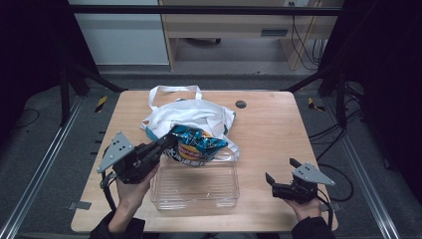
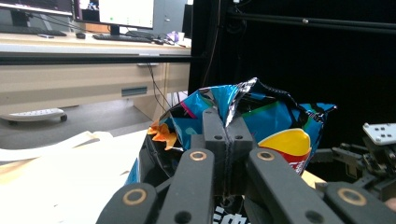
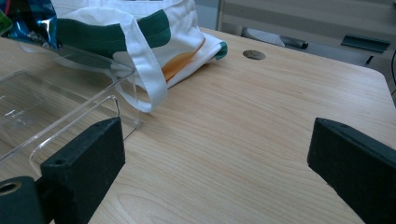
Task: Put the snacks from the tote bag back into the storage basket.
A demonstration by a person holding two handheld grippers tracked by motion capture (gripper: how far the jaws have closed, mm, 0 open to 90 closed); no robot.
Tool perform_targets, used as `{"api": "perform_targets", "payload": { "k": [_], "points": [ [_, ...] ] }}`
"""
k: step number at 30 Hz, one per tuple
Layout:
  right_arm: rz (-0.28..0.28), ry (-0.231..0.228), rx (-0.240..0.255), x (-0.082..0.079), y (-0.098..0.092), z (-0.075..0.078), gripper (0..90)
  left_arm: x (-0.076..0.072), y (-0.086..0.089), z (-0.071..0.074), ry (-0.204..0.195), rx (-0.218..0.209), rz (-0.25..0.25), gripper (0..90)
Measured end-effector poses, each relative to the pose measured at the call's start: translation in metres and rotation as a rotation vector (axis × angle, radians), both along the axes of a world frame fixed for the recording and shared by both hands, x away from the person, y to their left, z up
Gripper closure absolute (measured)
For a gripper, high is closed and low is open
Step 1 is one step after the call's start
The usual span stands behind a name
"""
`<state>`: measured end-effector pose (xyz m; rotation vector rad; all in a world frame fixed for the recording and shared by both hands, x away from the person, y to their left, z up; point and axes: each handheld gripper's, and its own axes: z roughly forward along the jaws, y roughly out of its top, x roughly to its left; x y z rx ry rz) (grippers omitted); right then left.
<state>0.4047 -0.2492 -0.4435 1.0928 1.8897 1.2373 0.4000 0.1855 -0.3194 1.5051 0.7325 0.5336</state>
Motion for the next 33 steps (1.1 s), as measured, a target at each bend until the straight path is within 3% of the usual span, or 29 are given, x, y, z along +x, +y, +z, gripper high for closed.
{"api": "perform_targets", "payload": {
  "k": [12, 25, 33],
  "points": [
    [0.0, 0.001, 0.0, -0.001, 0.0, 0.0, 4.5, -0.018, -0.01, -0.012, 0.016, 0.039, -0.037, 89.9],
    [0.004, 0.004, -0.006, -0.001, 0.001, 0.0, 4.6, -0.017, -0.008, -0.043, 0.118, 0.078, -0.023, 89.8],
    [0.004, 0.009, -0.007, 0.0, 0.001, -0.001, 4.6, -0.017, -0.005, -0.058, 0.155, 0.091, -0.007, 89.8]
  ]
}}
